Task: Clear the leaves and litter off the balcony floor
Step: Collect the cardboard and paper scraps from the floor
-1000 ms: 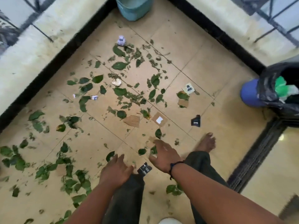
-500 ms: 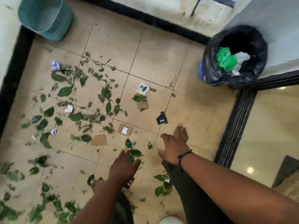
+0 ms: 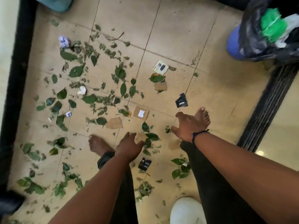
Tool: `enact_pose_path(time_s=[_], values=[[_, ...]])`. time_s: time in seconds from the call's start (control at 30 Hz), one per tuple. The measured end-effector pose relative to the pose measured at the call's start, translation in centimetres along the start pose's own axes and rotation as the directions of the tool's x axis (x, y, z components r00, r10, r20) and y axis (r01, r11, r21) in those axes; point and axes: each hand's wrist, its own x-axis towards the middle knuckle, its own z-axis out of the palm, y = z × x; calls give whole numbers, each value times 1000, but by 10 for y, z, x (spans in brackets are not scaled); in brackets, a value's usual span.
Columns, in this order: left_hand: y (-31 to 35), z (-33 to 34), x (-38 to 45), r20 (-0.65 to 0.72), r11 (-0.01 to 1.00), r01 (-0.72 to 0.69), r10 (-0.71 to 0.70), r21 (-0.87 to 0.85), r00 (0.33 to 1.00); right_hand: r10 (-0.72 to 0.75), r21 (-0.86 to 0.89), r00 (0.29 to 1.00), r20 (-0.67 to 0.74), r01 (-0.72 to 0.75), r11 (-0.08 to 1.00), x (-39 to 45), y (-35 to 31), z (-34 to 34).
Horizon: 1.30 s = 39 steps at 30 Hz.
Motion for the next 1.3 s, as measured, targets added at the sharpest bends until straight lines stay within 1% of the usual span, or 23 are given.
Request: enact_pose_path(time_s=[0.07, 0.17, 0.23, 0.27, 0.33, 0.4, 0.5, 0.67, 0.7, 0.8, 0.9, 0.97, 1.07, 1.13, 1.23, 1.3], values=[[-32, -6, -1, 4, 1000, 23, -23, 18, 1000, -20, 23, 998, 56, 19, 1000, 10, -20, 25], [-90, -17, 2, 16, 987, 14, -17, 163, 1000, -73, 37, 991, 108, 70, 997, 26, -56, 57], [-129, -24, 12, 8, 974, -13, 12, 226, 1000, -93, 46, 991, 95, 89, 995, 41, -82, 70], [-146, -26, 18, 5, 969, 1, -2, 246, 1000, -96, 43, 992, 79, 93, 995, 50, -93, 74], [-170, -28, 30, 11, 960, 62, -67, 274, 998, -103, 19, 993, 54, 102, 995, 66, -112, 80], [-185, -26, 46, 31, 957, 103, -115, 271, 993, -116, -25, 992, 59, 117, 993, 85, -129, 89], [-187, -23, 72, 37, 960, 70, -83, 269, 996, -122, -64, 991, 53, 125, 990, 109, -145, 98], [-173, -15, 117, 21, 916, -25, 18, 400, 1000, -142, -201, 989, 35, 146, 969, 138, -149, 108], [-169, -15, 124, -5, 923, -24, 28, 384, 1000, -137, -221, 990, 33, 141, 965, 143, -148, 108], [-159, -19, 147, -97, 966, 34, -10, 257, 995, -118, -279, 993, 28, 121, 953, 160, -139, 109], [-158, -23, 171, -182, 980, 37, -2, 193, 983, -105, -308, 994, 17, 105, 946, 175, -128, 111], [-159, -23, 185, -209, 971, 43, 8, 235, 978, -94, -321, 995, 14, 94, 942, 185, -122, 114], [-159, -19, 202, -242, 932, 62, 29, 358, 970, -86, -336, 996, 7, 83, 938, 199, -118, 120], [-161, -14, 213, -270, 916, 79, 32, 392, 962, -80, -333, 997, 1, 76, 940, 208, -118, 125], [-162, -6, 225, -304, 932, 101, 10, 347, 953, -45, -273, 999, -13, 40, 961, 220, -119, 131], [-161, -3, 232, -333, 945, 117, -8, 307, 943, -55, -270, 998, -44, 41, 962, 229, -119, 136]])
